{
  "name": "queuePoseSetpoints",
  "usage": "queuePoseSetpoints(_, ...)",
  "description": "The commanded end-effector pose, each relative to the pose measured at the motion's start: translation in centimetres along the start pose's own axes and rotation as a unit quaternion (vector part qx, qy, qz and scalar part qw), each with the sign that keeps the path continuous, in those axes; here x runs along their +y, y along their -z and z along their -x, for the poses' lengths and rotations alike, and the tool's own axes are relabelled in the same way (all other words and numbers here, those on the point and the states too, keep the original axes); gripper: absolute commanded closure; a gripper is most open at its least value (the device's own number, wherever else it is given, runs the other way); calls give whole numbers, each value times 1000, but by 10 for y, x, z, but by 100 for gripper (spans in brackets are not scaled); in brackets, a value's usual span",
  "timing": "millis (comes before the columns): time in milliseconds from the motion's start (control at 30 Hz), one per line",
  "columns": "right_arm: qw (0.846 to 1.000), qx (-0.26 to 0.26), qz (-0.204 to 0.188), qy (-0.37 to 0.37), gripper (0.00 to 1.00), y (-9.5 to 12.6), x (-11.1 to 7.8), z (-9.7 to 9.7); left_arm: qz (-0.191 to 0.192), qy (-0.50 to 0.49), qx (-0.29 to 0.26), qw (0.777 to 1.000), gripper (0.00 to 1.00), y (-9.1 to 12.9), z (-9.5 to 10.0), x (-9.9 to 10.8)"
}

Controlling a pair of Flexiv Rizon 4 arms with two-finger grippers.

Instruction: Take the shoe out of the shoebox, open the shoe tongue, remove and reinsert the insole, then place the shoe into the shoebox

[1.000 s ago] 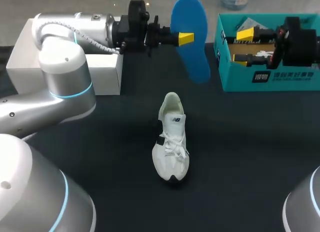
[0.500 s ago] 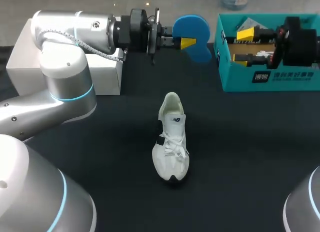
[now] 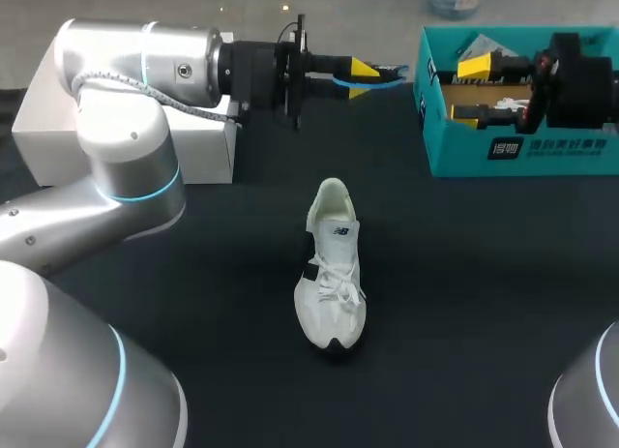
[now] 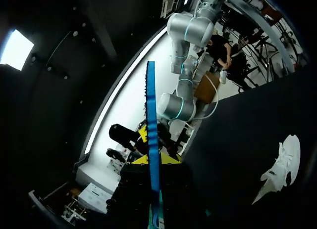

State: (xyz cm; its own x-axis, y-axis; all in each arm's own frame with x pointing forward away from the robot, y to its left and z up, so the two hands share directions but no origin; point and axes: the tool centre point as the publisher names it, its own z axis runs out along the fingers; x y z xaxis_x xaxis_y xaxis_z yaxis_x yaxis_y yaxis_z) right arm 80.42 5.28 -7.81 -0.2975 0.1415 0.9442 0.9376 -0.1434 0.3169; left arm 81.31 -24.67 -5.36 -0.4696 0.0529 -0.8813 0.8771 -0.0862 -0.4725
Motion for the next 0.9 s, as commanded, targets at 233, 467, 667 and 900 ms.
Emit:
queuePoseSetpoints(233, 1000, -1, 0, -1, 0, -2, 1, 0, 29, -278, 10, 960, 100, -1, -3, -2)
queuePoseSetpoints(467, 1000, -2, 1, 1, 0, -3, 2, 0, 33, -247, -5, 969, 100, -7, -8, 8)
queuePoseSetpoints(667, 1000, -1, 5, 10, 0, -8, 4, -2, 35, -223, -17, 974, 100, -10, -11, 13)
queuePoseSetpoints(900, 1000, 0, -17, 20, 0, -24, 7, -5, 58, -257, -24, 964, 100, -17, -9, 17)
